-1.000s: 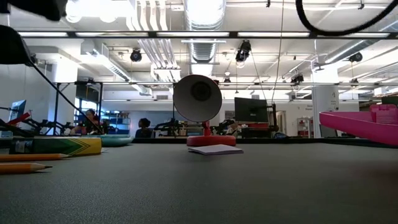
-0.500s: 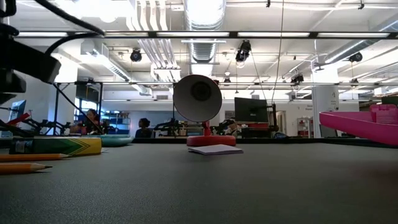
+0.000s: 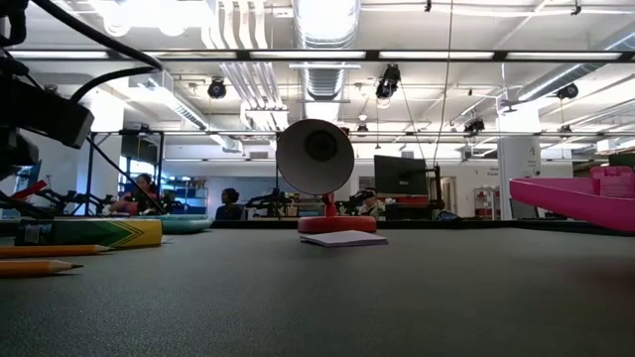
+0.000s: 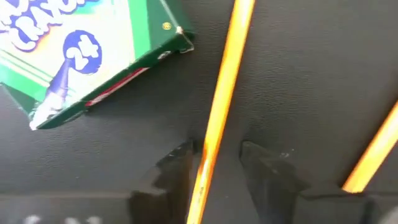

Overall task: Pack school essentials
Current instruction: Put the orange pencil into the pink supply box

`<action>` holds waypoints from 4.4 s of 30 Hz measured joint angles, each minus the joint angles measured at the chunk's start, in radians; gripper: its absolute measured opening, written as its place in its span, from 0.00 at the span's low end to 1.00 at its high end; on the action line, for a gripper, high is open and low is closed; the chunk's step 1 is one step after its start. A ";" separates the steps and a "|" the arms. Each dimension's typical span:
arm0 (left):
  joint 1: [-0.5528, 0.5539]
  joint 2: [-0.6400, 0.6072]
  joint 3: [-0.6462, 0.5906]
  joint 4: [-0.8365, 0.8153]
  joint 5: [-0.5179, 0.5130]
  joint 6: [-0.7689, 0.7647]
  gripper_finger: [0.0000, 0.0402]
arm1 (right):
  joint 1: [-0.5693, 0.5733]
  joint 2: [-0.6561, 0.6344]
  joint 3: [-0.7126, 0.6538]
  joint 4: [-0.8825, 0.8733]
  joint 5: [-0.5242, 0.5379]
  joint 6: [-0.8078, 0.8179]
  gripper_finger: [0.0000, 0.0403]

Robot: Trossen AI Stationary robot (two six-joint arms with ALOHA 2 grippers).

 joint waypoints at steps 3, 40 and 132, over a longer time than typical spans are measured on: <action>0.000 0.001 0.003 0.010 0.004 0.000 0.17 | 0.000 0.000 0.000 0.000 0.000 0.000 0.30; -0.025 -0.027 0.465 0.894 -0.352 0.685 0.03 | -0.132 -0.062 0.000 0.934 0.625 -0.789 0.50; 0.001 -0.011 0.445 0.444 -0.190 0.104 0.37 | -0.050 0.095 -0.003 -0.202 -0.169 -0.309 0.03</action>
